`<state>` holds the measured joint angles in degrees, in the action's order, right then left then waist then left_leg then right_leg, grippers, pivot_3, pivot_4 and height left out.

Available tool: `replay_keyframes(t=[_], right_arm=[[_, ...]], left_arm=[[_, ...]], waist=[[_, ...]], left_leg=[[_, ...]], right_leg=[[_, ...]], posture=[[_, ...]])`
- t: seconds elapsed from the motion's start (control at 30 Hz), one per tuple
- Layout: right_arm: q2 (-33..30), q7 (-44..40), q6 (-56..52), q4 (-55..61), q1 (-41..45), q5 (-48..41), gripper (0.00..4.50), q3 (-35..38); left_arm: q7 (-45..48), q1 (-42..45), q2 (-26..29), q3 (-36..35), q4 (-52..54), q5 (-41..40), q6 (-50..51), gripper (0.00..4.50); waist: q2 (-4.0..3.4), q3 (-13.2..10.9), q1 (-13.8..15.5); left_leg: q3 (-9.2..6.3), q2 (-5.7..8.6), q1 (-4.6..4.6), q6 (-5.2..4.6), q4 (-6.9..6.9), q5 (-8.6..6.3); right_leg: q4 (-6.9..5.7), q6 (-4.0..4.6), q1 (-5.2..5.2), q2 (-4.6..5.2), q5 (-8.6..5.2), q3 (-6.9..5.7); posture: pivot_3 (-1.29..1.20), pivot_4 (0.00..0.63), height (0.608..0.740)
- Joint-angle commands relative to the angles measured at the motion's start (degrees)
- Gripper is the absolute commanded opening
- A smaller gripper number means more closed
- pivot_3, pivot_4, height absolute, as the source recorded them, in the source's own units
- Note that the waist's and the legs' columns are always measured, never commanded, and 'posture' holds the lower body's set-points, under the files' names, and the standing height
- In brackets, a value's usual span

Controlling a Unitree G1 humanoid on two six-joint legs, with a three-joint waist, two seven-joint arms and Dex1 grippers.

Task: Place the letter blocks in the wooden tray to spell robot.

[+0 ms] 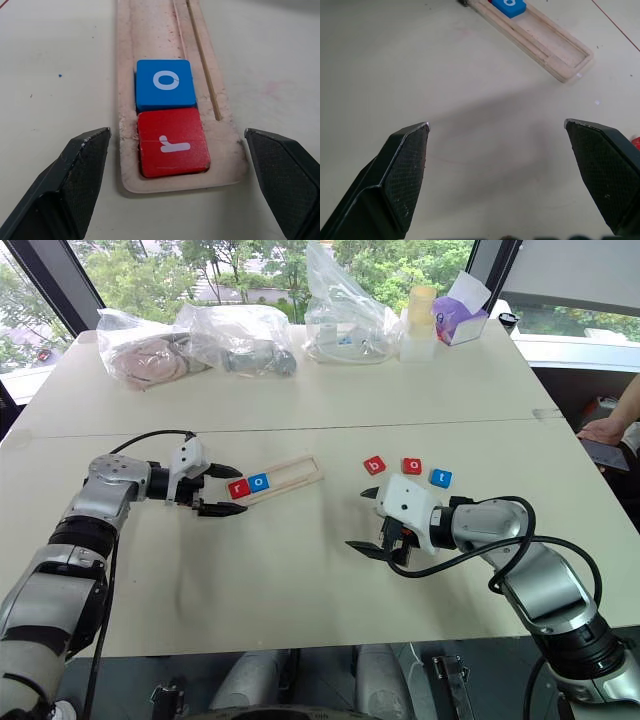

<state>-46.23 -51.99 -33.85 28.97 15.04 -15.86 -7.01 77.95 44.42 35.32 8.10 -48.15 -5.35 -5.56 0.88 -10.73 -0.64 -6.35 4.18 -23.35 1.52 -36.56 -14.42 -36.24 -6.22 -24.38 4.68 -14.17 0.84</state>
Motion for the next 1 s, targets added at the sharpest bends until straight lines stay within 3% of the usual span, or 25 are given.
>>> replay_keyframes(t=[0.03,0.47,0.63,0.77,1.0], right_arm=[[-0.8,0.3,0.8,1.5,1.1,0.4,4.47,1.0],[-0.5,0.7,1.6,1.1,1.3,1.9,4.47,0.7],[-0.4,0.9,1.5,1.1,1.2,2.1,4.50,0.7],[-0.5,0.9,1.5,1.2,1.2,2.3,4.50,0.7],[-0.9,0.7,2.1,0.0,1.7,2.8,4.50,1.0]], left_arm=[[-1.2,-1.3,0.1,-0.1,1.7,1.2,-0.2,4.50],[-5.1,-5.2,-0.2,0.4,4.8,2.6,1.2,4.50],[-3.6,-6.3,0.1,1.0,6.2,2.6,3.1,3.12],[-3.1,-7.1,0.3,1.3,8.0,2.7,3.6,3.13],[0.3,-14.9,0.7,3.5,26.1,0.2,6.9,3.13]], waist=[[0.00,0.0,0.0],[-0.09,0.1,0.0],[-0.11,0.1,0.0],[-0.11,0.1,-0.1],[-0.13,0.1,0.0]], left_leg=[[0.00,0.00,0.00,0.00,-0.02,0.00],[0.00,-0.01,0.03,-0.02,-0.49,-0.01],[0.00,-0.01,0.04,-0.02,-0.50,-0.01],[0.01,-0.01,0.04,-0.02,-0.52,-0.01],[0.04,-0.01,0.04,-0.04,-0.52,-0.02]], right_leg=[[0.00,0.00,0.01,0.00,0.01,0.00],[-0.13,-0.03,0.21,-0.03,0.14,0.00],[-0.15,-0.03,0.21,-0.04,0.14,0.01],[-0.18,-0.02,0.21,-0.04,0.14,0.01],[-0.19,-0.02,0.20,-0.01,0.14,0.08]], posture=[[0.00,0.150,0.740],[0.00,0.150,0.740],[0.00,0.150,0.740],[0.00,0.150,0.740],[0.00,0.150,0.740]])
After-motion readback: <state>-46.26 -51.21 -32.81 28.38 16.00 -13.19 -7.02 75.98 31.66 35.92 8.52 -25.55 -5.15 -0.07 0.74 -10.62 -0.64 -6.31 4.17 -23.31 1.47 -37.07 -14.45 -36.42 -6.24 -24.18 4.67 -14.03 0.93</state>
